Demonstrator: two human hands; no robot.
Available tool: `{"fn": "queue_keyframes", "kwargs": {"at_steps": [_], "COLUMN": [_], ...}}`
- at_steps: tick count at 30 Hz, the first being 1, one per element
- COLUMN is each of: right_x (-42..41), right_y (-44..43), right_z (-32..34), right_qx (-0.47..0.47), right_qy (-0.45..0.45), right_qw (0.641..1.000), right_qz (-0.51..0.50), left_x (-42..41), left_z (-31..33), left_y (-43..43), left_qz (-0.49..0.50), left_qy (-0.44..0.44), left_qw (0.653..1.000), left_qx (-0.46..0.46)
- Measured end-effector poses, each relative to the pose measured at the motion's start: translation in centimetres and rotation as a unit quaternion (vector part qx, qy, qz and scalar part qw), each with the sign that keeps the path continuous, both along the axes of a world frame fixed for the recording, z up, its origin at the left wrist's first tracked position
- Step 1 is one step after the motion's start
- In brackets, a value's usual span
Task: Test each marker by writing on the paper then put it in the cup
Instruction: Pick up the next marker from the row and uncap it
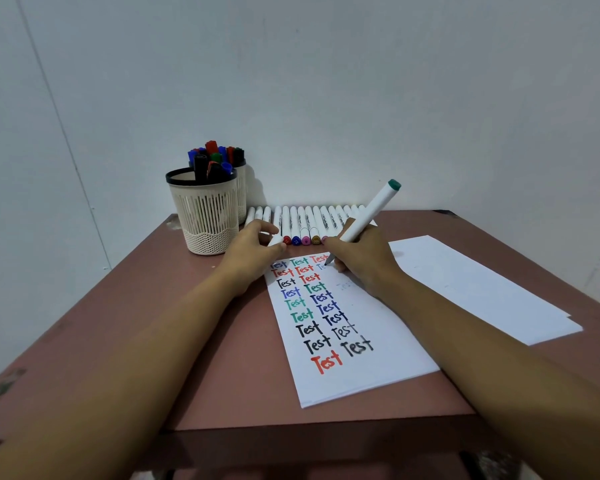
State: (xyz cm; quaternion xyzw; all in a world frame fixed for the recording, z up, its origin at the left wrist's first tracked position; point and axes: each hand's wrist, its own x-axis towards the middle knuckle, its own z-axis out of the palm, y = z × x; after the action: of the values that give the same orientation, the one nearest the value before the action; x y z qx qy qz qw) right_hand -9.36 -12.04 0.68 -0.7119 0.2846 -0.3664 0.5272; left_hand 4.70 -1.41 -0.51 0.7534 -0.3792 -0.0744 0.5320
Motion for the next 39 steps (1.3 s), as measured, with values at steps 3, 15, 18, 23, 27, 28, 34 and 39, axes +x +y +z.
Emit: {"fn": "queue_keyframes", "kwargs": {"at_steps": [3,15,18,23,27,28,34,39], "right_x": [-0.1,-0.2,-0.2,-0.5,-0.4,-0.4,-0.3,-0.4], "right_y": [0.1,0.1,0.3,0.6,0.4,0.4,0.4,0.4], "right_z": [0.0,0.1,0.1,0.4,0.4,0.3,0.2,0.2], "right_qx": [-0.020,0.002,-0.002,-0.029,-0.011,0.002,-0.013,-0.024], "right_qy": [0.006,-0.008,-0.008,0.002,-0.004,-0.010,0.000,-0.003], "right_qw": [1.000,1.000,1.000,0.999,1.000,1.000,1.000,1.000], "right_qz": [-0.008,-0.023,-0.021,-0.017,-0.023,-0.024,-0.013,-0.020], "left_x": [0.0,0.0,-0.1,-0.2,-0.3,-0.3,-0.5,-1.0], "left_z": [0.0,0.0,0.1,0.2,0.2,0.3,0.4,0.7], "left_y": [0.0,0.1,0.1,0.2,0.3,0.3,0.3,0.4], "left_qz": [-0.002,-0.006,-0.006,-0.006,-0.007,-0.008,-0.001,0.006], "left_qy": [0.003,0.015,0.015,0.018,0.021,0.021,0.012,-0.016], "left_qw": [1.000,1.000,1.000,1.000,1.000,1.000,1.000,1.000], "left_qx": [-0.001,0.000,0.000,0.002,0.003,0.003,0.003,-0.002]}}
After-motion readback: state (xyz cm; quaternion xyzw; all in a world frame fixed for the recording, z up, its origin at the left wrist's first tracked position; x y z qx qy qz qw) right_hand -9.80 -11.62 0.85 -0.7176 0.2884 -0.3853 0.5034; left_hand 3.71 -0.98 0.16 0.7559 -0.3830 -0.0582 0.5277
